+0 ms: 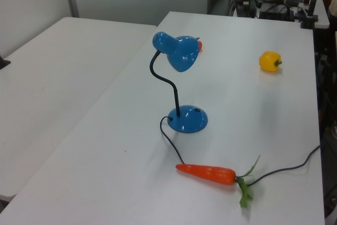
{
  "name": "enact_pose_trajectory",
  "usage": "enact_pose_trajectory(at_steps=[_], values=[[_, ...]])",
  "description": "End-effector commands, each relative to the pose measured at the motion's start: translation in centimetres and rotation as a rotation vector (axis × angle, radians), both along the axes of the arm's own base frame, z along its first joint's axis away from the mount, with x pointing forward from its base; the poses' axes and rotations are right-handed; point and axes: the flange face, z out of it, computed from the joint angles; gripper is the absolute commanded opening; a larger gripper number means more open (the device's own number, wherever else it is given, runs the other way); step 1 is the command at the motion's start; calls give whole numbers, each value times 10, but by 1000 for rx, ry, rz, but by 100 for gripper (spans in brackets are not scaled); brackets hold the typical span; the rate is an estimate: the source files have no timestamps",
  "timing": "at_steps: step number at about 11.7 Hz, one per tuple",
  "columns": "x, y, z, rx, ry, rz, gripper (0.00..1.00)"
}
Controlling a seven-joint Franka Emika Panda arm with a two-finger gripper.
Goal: Turn on desk lamp
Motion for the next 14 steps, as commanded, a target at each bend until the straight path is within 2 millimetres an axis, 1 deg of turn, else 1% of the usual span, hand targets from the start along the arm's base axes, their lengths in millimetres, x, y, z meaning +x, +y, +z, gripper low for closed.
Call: enact_pose_trajectory(at_steps=[1,3,5,7,8,9,10,11,13,14], values=[[0,-5,2,13,-26,-16,100],[0,-3,0,18,-21,-12,100],[6,0,-10,17,-6,-19,100],[6,0,-10,18,-10,-5,100],[7,0,-11,16,-7,-3,94],[7,1,-12,18,-5,0,82],[8,1,-15,18,2,10,58],[9,1,-16,19,4,16,37],[9,2,-17,19,6,22,7],[8,2,-20,19,14,27,0]])
